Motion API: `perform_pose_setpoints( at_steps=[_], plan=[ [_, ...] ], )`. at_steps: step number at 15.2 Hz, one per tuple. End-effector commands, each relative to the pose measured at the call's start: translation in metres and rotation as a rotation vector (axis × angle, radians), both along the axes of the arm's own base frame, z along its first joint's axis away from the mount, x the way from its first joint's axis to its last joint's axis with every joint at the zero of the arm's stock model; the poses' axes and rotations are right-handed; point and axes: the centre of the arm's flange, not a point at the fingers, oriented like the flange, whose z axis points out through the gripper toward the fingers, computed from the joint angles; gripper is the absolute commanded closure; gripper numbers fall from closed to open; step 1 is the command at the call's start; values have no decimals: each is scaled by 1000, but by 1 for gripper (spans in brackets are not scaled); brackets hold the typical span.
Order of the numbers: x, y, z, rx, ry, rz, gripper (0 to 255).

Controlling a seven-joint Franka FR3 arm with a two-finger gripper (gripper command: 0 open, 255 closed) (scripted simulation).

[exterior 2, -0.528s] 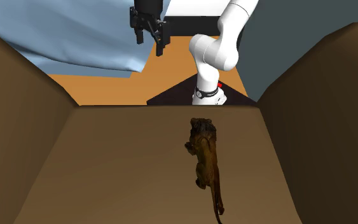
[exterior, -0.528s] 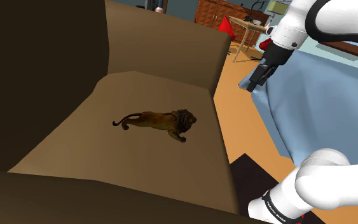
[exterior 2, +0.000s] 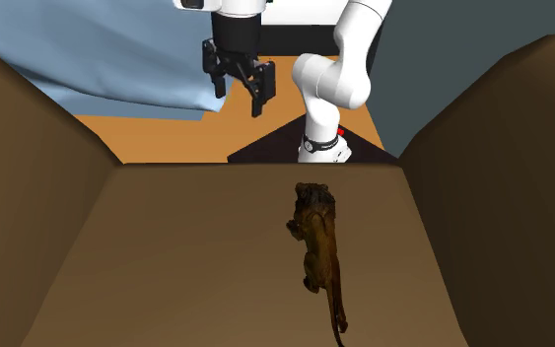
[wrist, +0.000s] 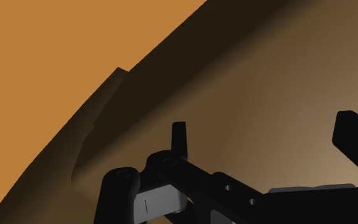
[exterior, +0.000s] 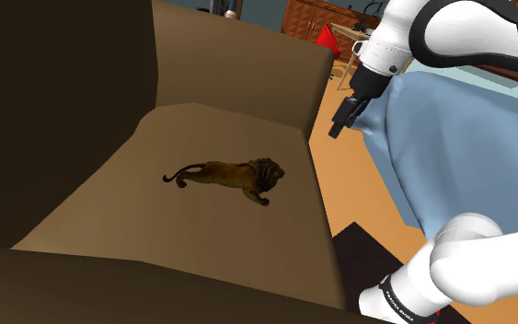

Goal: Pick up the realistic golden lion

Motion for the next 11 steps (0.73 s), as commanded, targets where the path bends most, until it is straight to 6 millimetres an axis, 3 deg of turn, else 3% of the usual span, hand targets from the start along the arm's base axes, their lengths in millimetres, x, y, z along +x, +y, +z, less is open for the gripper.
perform_pose_setpoints(
  at_steps=[1, 11],
  plan=[
    [10, 20, -6, 11, 0, 38, 0],
    [48, 133, -37, 61, -1, 226, 0]
  ],
)
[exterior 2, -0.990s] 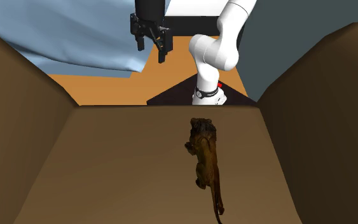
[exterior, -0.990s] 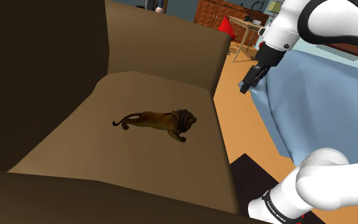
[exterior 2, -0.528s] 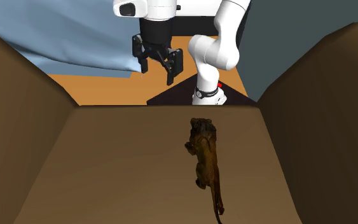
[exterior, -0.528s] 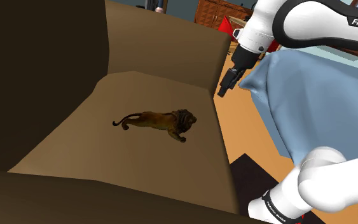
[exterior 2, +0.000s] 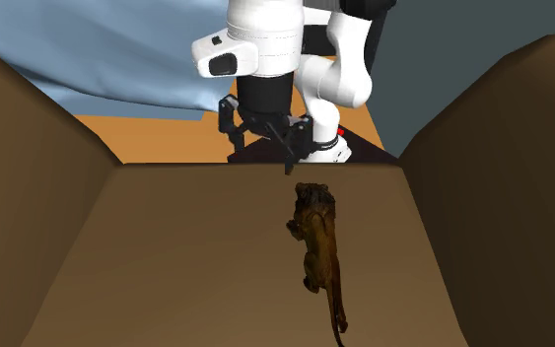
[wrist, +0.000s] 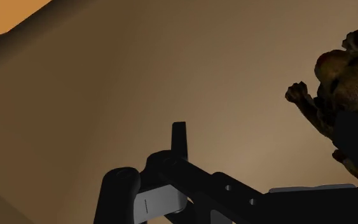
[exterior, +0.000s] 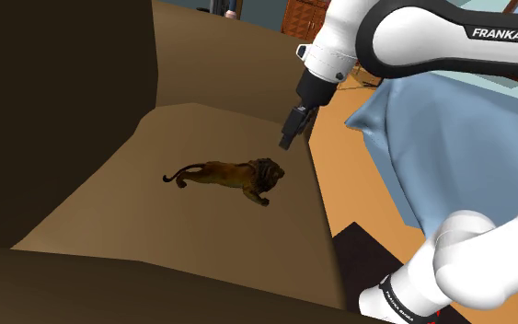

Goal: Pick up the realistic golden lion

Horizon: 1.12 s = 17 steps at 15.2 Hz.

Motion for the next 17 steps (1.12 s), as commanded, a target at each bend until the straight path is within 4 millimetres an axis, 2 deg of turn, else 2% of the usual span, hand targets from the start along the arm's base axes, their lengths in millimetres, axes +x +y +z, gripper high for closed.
perform_pose_setpoints(
  at_steps=[1, 11, 12, 17],
  plan=[
    [8, 26, -9, 11, 0, 38, 0],
    [22, 145, -33, 62, 0, 226, 0],
    [22, 147, -33, 62, 0, 229, 0],
    [22, 147, -59, 62, 0, 229, 0]
  ],
)
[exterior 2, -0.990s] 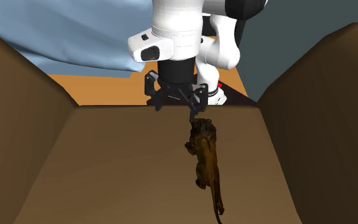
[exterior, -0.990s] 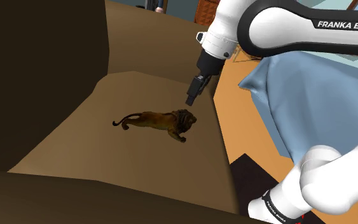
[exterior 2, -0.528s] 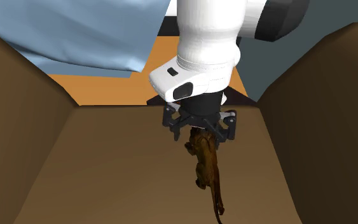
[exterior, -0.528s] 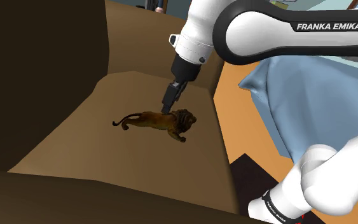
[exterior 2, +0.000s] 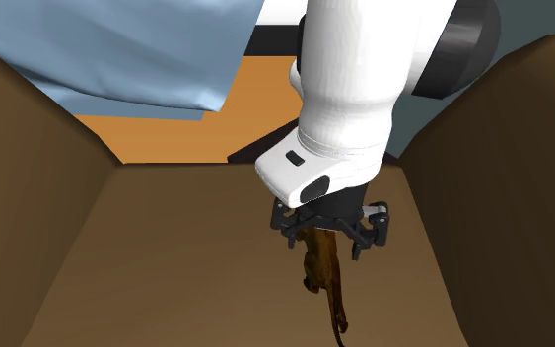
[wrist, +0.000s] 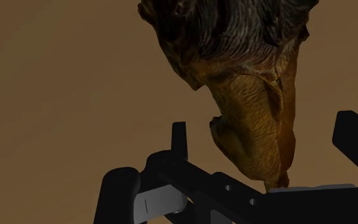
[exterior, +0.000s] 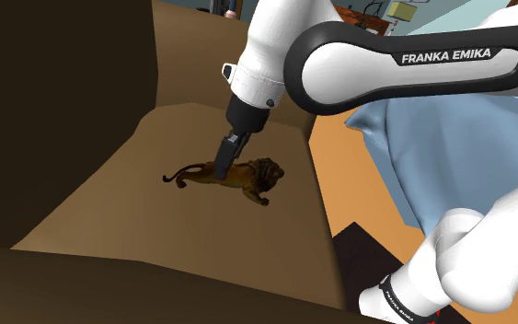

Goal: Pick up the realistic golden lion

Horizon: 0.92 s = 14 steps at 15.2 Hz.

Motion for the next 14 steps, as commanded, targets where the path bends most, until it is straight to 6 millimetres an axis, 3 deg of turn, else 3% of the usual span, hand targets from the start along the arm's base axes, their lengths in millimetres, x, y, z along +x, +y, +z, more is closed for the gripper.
perform_pose_setpoints(
  at_steps=[1, 4, 5, 14],
  plan=[
    [0, 0, -12, 0, 0, 0, 0],
    [0, 0, -20, 0, 0, 0, 0],
    [1, 0, -21, 0, 0, 0, 255],
    [0, 0, -20, 0, 0, 0, 255]
  ],
)
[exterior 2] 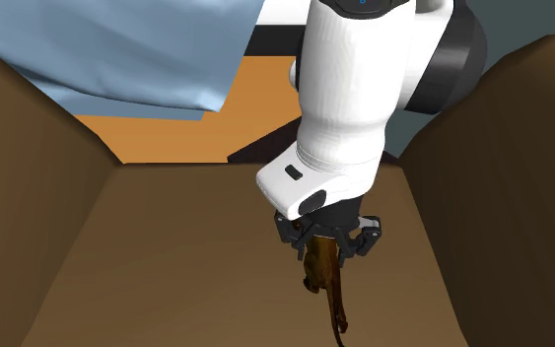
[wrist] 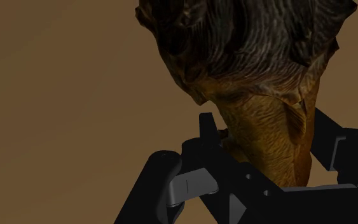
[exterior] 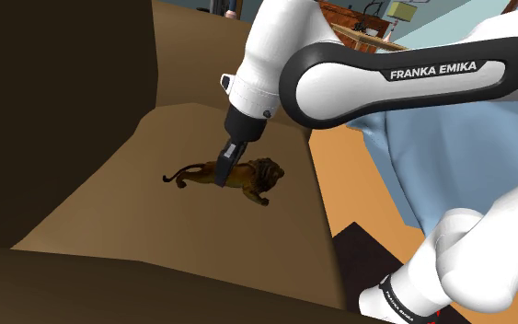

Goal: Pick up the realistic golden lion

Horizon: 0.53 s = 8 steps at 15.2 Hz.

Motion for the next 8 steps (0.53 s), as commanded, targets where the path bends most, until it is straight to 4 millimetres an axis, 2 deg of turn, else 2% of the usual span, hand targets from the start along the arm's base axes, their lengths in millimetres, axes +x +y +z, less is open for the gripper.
perform_pose_setpoints(
  at_steps=[1, 8],
  plan=[
    [0, 0, 5, 0, 1, 0, 255],
    [0, 0, 42, 0, 1, 0, 255]
  ],
)
